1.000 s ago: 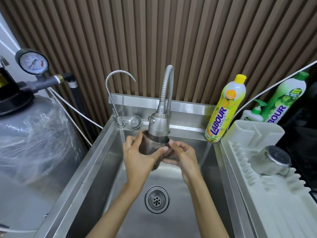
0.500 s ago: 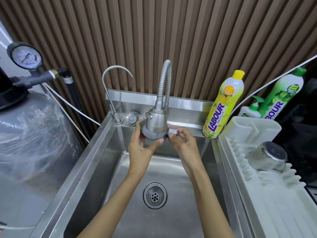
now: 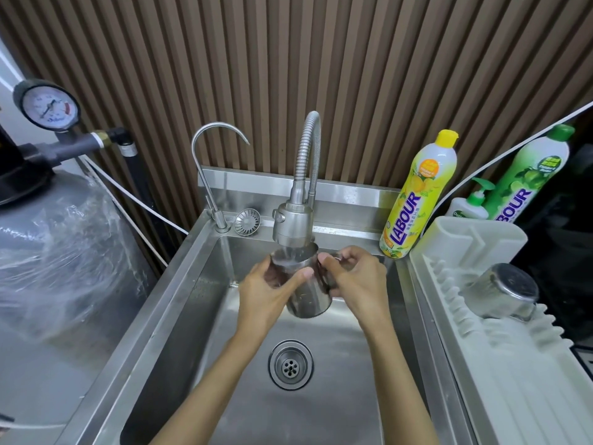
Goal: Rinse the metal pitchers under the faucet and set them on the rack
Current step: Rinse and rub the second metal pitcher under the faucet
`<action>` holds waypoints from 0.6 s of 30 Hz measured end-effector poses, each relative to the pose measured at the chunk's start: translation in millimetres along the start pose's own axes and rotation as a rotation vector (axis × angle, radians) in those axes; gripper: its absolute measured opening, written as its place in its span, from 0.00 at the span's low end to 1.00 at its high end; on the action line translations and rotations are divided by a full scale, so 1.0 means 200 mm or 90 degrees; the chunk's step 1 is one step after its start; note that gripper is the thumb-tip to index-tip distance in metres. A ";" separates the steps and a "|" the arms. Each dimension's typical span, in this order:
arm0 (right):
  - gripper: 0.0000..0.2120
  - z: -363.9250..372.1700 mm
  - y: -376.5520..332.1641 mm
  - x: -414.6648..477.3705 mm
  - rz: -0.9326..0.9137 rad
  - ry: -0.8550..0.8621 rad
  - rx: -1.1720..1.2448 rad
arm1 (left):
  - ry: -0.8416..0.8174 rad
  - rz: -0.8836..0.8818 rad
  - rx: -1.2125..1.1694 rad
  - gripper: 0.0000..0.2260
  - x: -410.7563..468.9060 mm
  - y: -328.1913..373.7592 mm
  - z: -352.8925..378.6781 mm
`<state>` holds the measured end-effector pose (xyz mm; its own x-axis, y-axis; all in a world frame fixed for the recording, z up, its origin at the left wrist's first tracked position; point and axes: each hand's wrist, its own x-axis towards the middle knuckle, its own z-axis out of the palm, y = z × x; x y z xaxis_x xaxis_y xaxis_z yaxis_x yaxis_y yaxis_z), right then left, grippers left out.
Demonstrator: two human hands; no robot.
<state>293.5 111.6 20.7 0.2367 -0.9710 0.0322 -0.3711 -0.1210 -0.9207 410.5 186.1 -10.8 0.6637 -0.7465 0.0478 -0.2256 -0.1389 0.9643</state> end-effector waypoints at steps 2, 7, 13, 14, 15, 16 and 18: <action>0.13 0.00 -0.02 0.00 -0.058 0.035 -0.033 | -0.037 -0.001 -0.055 0.24 0.00 0.00 0.02; 0.10 0.05 0.01 0.01 -0.036 -0.050 0.323 | -0.028 0.053 -0.162 0.35 0.07 0.03 0.03; 0.08 0.18 0.13 0.01 0.122 -0.189 0.602 | 0.078 0.180 0.083 0.39 0.08 0.08 -0.04; 0.08 0.18 0.14 0.01 0.134 -0.186 0.556 | 0.101 0.169 0.121 0.39 0.06 0.08 -0.04; 0.07 0.17 0.13 0.00 0.140 -0.181 0.501 | 0.116 0.143 0.142 0.39 0.05 0.07 -0.05; 0.07 0.15 0.12 -0.02 0.142 -0.174 0.451 | 0.124 0.112 0.154 0.40 0.04 0.06 -0.05; 0.09 0.11 0.09 -0.03 0.150 -0.142 0.373 | 0.118 0.069 0.179 0.40 0.01 0.04 -0.04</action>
<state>305.4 120.7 -5.1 0.4129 -0.8840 -0.2191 0.0985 0.2825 -0.9542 416.6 188.5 -0.2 0.7376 -0.6395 0.2166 -0.4718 -0.2586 0.8430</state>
